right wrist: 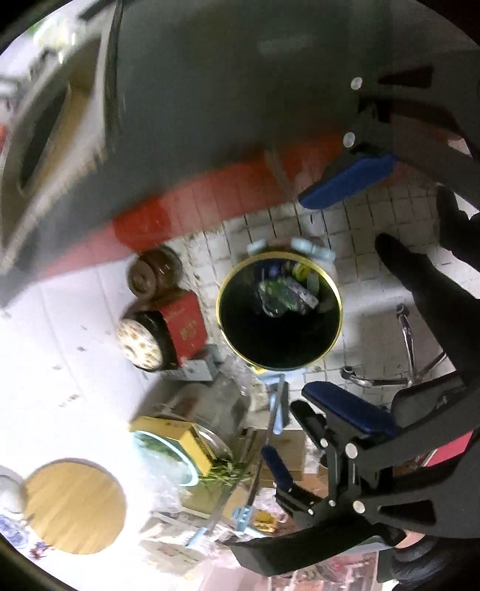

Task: Collect trash
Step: 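Carry toy car and toothpaste tube down to the bin and open both tools, then lift both open tools away from the bin, then grasp the white foam piece with the left tool while the right tool grasps the foil wrapper, then carry foam piece and foil wrapper down to the bin and open both tools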

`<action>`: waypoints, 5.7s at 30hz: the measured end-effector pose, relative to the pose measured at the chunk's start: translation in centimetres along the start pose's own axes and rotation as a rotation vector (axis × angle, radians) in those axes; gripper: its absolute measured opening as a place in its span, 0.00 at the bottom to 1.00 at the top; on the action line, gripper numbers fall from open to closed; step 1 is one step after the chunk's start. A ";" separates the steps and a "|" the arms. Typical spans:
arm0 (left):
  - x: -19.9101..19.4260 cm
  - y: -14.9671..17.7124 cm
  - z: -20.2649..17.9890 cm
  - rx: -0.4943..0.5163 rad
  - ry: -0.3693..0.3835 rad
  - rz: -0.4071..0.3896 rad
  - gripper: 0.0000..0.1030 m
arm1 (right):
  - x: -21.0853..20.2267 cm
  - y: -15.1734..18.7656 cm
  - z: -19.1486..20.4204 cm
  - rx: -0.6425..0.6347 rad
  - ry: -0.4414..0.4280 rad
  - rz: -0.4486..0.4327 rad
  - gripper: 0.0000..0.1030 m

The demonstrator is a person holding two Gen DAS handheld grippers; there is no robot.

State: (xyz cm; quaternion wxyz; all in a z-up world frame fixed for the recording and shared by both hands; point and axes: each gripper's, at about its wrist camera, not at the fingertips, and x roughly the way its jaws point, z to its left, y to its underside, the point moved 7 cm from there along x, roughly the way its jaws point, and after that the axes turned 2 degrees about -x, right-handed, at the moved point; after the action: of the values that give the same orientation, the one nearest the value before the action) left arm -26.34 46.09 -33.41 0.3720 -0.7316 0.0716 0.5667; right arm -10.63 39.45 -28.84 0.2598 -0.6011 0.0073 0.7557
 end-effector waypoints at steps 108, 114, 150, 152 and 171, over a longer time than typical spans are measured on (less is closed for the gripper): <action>-11.0 11.3 -62.9 0.889 0.409 -0.003 0.23 | -32.1 37.8 -39.3 0.554 0.461 -0.357 0.28; -13.8 10.2 -59.0 0.815 0.380 -0.029 0.23 | -34.0 36.1 -35.8 0.491 0.447 -0.382 0.28; -3.5 1.4 -2.9 -0.045 -0.049 0.033 0.23 | -1.5 1.0 4.4 -0.201 -0.071 -0.022 0.28; -1.3 2.2 -1.7 -0.066 -0.041 0.058 0.23 | 1.5 0.2 5.1 -0.221 -0.061 0.019 0.28; 11.5 4.7 3.2 -0.113 -0.025 0.162 0.65 | 16.5 -1.0 4.6 -0.199 -0.015 0.208 0.74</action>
State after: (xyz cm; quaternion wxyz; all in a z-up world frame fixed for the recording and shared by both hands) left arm -27.31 48.41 -45.96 0.2839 -0.7360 0.0939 0.6074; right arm -16.69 48.12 -42.30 0.1192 -0.6144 -0.0073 0.7799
